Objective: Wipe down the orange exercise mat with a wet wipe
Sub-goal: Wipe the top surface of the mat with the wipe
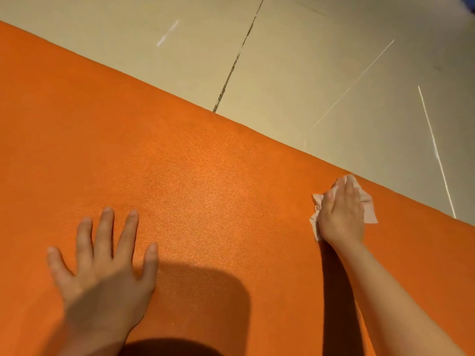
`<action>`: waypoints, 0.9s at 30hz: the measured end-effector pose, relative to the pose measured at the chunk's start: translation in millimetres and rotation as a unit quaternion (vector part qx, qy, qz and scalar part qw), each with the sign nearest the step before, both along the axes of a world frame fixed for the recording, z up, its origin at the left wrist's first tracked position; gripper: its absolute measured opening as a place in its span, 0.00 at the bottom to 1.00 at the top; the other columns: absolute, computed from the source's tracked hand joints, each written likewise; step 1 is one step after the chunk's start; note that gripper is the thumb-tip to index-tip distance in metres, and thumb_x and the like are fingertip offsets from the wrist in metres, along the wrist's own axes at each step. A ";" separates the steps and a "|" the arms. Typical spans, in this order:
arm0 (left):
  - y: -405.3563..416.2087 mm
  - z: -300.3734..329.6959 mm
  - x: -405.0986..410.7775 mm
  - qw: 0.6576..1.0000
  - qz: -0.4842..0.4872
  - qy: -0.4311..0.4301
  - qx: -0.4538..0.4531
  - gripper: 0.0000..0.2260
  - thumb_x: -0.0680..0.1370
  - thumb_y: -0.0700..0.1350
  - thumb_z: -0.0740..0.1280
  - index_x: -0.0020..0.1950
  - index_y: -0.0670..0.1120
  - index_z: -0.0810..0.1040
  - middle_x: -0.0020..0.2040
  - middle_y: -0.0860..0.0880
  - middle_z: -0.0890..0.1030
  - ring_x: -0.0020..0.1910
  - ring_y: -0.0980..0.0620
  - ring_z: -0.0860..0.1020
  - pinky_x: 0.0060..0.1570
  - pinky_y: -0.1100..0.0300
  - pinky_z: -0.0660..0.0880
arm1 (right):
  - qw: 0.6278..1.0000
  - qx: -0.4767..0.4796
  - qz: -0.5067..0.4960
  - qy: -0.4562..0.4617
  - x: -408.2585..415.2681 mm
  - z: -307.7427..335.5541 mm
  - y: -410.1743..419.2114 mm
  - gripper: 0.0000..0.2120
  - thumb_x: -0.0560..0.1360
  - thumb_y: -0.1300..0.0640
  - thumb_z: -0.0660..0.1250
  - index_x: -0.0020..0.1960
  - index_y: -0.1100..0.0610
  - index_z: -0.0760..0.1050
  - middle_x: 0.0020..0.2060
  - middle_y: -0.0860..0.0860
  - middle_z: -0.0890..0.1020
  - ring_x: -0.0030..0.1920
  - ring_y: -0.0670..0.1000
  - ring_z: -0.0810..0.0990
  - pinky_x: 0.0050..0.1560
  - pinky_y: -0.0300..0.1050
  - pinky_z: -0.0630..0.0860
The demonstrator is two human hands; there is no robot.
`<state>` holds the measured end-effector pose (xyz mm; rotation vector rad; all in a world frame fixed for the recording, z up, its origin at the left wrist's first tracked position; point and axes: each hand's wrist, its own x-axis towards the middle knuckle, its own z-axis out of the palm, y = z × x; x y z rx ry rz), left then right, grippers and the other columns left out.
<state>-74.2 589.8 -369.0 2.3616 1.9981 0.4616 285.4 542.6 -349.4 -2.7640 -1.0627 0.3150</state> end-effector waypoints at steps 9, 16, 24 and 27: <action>2.8 -1.0 0.5 1.000 -0.001 -0.015 -0.013 0.27 0.76 0.58 0.56 0.73 0.49 0.72 0.75 0.42 0.67 0.74 0.38 0.62 0.69 0.33 0.51 | 0.997 -0.014 0.062 0.036 -95.4 5.1 -55.7 0.29 0.78 0.36 0.30 0.76 0.44 0.33 0.75 0.40 0.33 0.75 0.42 0.30 0.72 0.40 0.28; 3.5 1.5 4.2 0.999 0.005 -0.010 -0.041 0.28 0.76 0.59 0.56 0.73 0.50 0.71 0.75 0.42 0.66 0.75 0.39 0.61 0.68 0.30 0.51 | 0.999 -0.030 0.032 -0.007 47.9 -1.6 29.8 0.27 0.84 0.48 0.41 0.80 0.57 0.44 0.80 0.55 0.46 0.79 0.54 0.43 0.78 0.52 0.41; 4.2 0.0 3.3 0.999 0.004 0.005 -0.053 0.28 0.77 0.59 0.54 0.74 0.50 0.70 0.75 0.42 0.66 0.75 0.39 0.60 0.70 0.34 0.49 | 1.000 -0.003 0.025 0.003 8.7 0.3 -25.0 0.27 0.84 0.47 0.42 0.81 0.55 0.46 0.80 0.54 0.47 0.79 0.51 0.42 0.78 0.51 0.42; 5.3 -1.5 2.9 0.998 0.006 0.013 -0.065 0.28 0.76 0.60 0.54 0.74 0.51 0.70 0.75 0.42 0.66 0.75 0.39 0.60 0.69 0.33 0.50 | 0.999 -0.003 0.043 0.026 -44.7 5.3 -85.8 0.31 0.82 0.39 0.39 0.80 0.51 0.46 0.79 0.49 0.46 0.79 0.46 0.41 0.78 0.47 0.42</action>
